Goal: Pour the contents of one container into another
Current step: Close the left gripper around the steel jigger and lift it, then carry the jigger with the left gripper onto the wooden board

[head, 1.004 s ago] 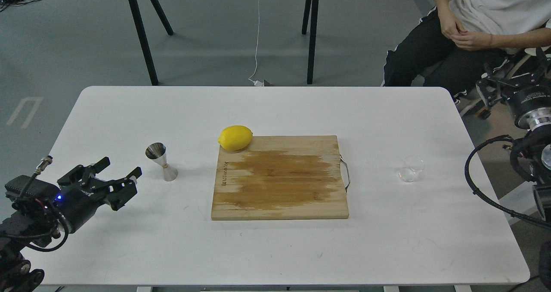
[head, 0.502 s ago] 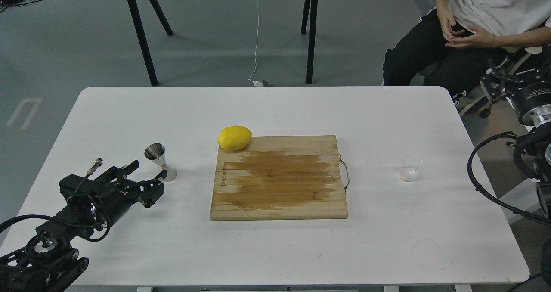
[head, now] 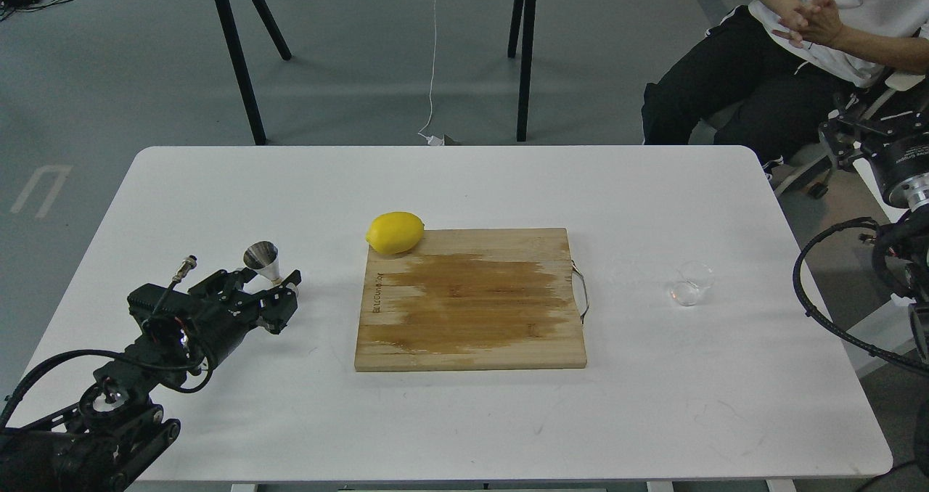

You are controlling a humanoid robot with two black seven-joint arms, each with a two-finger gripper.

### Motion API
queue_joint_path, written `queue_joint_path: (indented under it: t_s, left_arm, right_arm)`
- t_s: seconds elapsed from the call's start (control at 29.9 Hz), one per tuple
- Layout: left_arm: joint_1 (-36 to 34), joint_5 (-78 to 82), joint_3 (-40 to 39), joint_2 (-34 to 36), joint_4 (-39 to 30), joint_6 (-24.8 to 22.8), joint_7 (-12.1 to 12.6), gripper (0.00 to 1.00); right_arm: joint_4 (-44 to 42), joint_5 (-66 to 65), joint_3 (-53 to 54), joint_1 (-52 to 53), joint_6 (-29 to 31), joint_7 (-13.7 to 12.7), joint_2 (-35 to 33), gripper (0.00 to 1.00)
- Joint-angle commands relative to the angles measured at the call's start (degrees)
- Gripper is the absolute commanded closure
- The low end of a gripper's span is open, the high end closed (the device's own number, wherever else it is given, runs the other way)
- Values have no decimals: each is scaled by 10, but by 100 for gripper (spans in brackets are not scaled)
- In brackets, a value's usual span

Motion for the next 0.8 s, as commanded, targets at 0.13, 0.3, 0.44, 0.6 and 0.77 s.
queue_joint_path:
  t_s: [0.13,0.3,0.44,0.6,0.77]
  left_arm:
    - [-12,-16,2,-13,34,5,-3,66]
    - [-13,-12,4,-13,34,16,-10,86]
    - [-16,-14,2,-13,33,22,-14,93]
    - [-40,-12,2,-4,13,49,-14,93]
    - [-55,0,3,16,-111,55,-12,93]
  right_arm:
    - [-1,0,11,1,0,0,0,0]
    - [-1,0,25,1,0,0,0,0]
    - [-1,0,26,1,0,0,-1,0]
    - [-1,0,26,1,0,0,-7,0]
    - [0,0,26,0,0,0,-12,0]
